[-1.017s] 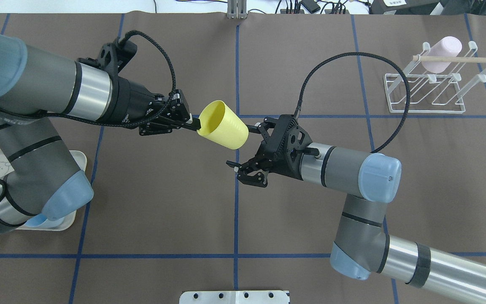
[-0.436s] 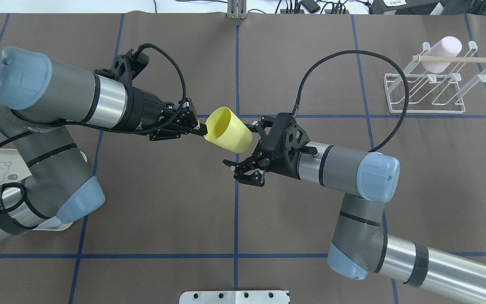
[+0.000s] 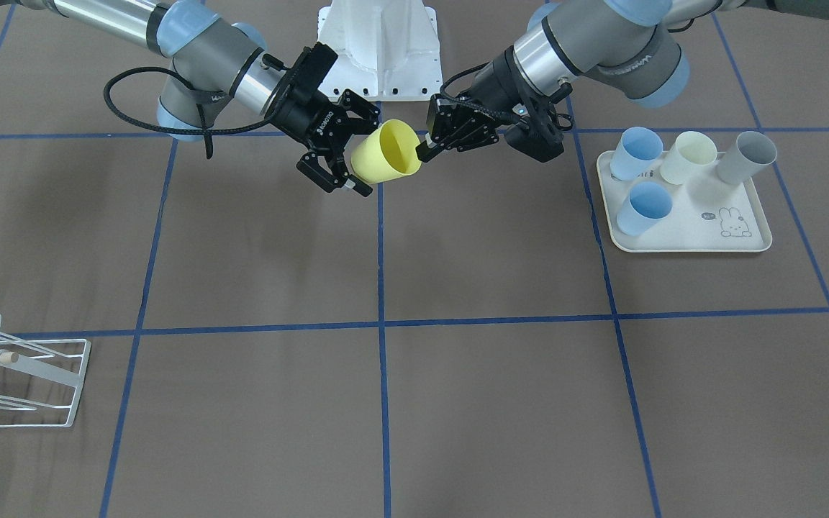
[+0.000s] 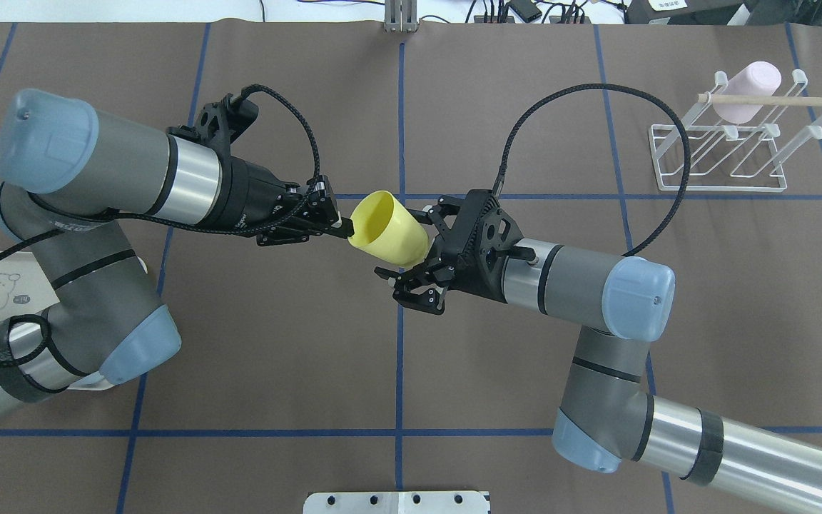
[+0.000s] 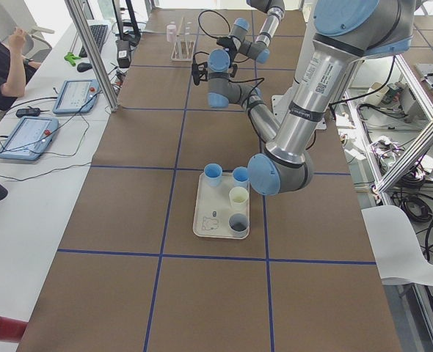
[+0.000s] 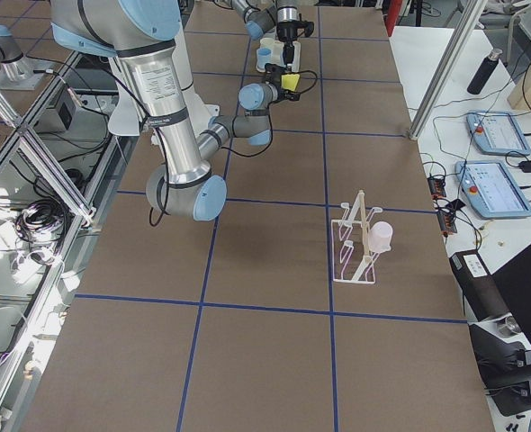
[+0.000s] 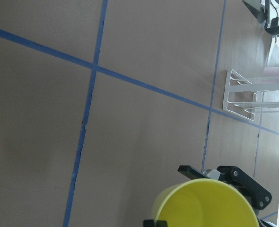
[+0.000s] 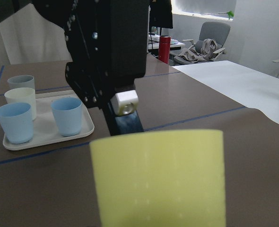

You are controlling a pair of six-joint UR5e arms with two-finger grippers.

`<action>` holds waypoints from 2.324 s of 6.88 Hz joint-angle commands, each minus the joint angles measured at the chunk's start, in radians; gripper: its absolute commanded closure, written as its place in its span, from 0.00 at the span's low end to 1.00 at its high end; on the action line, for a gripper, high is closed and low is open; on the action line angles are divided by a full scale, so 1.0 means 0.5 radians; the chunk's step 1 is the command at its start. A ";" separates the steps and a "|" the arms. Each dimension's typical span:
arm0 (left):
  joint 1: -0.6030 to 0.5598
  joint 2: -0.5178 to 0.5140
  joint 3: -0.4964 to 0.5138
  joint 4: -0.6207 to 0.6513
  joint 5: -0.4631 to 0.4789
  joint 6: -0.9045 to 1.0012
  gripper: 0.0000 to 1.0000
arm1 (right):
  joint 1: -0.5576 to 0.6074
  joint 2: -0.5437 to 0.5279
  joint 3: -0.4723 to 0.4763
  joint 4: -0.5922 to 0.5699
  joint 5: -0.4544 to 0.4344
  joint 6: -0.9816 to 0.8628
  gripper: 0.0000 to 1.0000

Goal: Transfer IKEA cup to right arm and place on rack

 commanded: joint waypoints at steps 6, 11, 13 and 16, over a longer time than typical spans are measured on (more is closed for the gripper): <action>-0.001 0.000 -0.027 0.001 -0.003 0.019 0.01 | -0.005 -0.012 0.006 0.021 0.002 0.001 0.62; -0.215 0.116 -0.106 0.394 -0.015 0.362 0.00 | 0.181 -0.076 0.018 -0.210 0.018 -0.060 0.74; -0.374 0.159 -0.305 1.099 0.003 1.052 0.00 | 0.295 -0.080 0.025 -0.499 0.027 -0.371 0.74; -0.736 0.665 -0.493 1.231 -0.009 1.976 0.00 | 0.617 -0.092 0.473 -1.560 0.015 -1.247 0.77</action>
